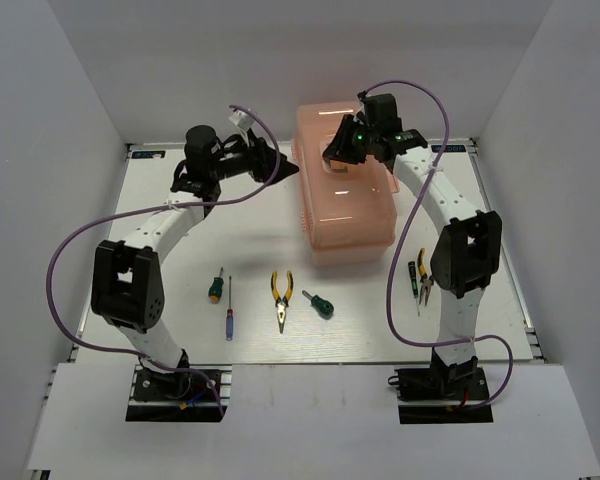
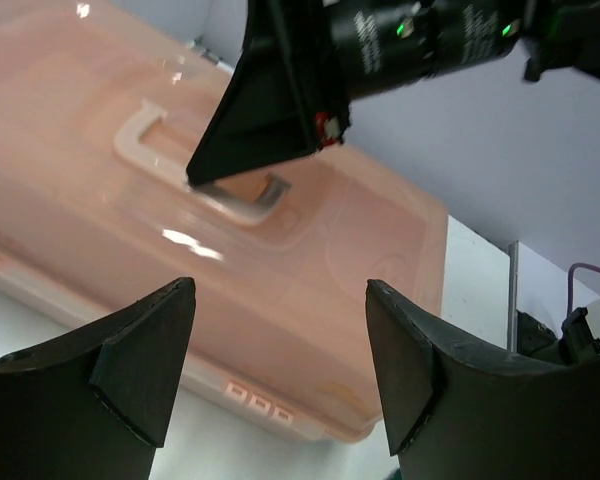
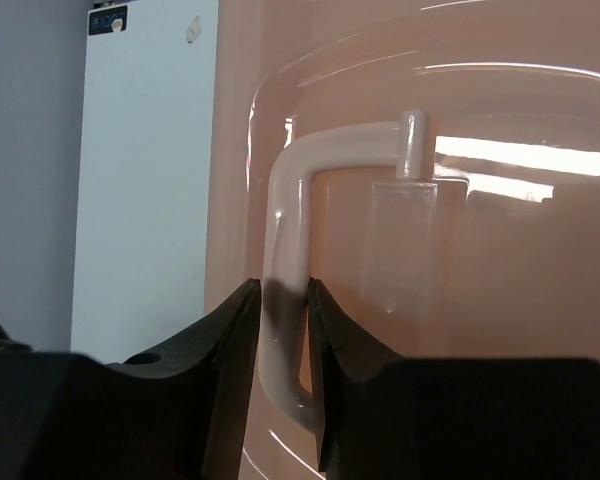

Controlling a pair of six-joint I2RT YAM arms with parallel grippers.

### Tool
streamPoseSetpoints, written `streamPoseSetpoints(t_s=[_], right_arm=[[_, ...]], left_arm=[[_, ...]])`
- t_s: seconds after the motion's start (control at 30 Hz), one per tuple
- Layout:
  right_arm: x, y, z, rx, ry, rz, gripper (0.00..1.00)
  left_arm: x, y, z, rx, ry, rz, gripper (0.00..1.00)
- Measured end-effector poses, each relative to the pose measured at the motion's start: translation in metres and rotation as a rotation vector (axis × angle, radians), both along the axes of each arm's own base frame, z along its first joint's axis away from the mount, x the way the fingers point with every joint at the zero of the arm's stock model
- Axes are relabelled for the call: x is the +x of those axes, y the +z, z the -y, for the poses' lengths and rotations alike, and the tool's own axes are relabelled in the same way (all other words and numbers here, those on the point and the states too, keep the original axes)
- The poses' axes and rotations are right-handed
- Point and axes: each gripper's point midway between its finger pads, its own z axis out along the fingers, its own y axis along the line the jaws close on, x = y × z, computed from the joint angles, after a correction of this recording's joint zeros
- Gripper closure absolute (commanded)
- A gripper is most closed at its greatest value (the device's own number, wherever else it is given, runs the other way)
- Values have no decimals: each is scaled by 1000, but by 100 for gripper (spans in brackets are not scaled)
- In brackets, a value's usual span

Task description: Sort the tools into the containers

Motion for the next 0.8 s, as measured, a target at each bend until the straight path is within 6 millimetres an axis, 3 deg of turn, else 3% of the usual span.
streamPoseSetpoints(t_s=[0.17, 0.3, 0.43, 0.6, 0.8], right_arm=[[-2, 2, -2, 34, 9, -23, 72], [-5, 5, -4, 66, 23, -42, 73], [-7, 7, -5, 96, 31, -61, 73], [-7, 10, -4, 125, 33, -74, 73], [-7, 13, -2, 153, 34, -89, 74]], left_arm=[[3, 33, 12, -19, -22, 76, 21], [7, 40, 27, -24, -38, 91, 22], [13, 22, 42, -9, -43, 43, 22], [18, -15, 56, 33, -27, -64, 22], [26, -29, 70, 73, 6, -125, 21]])
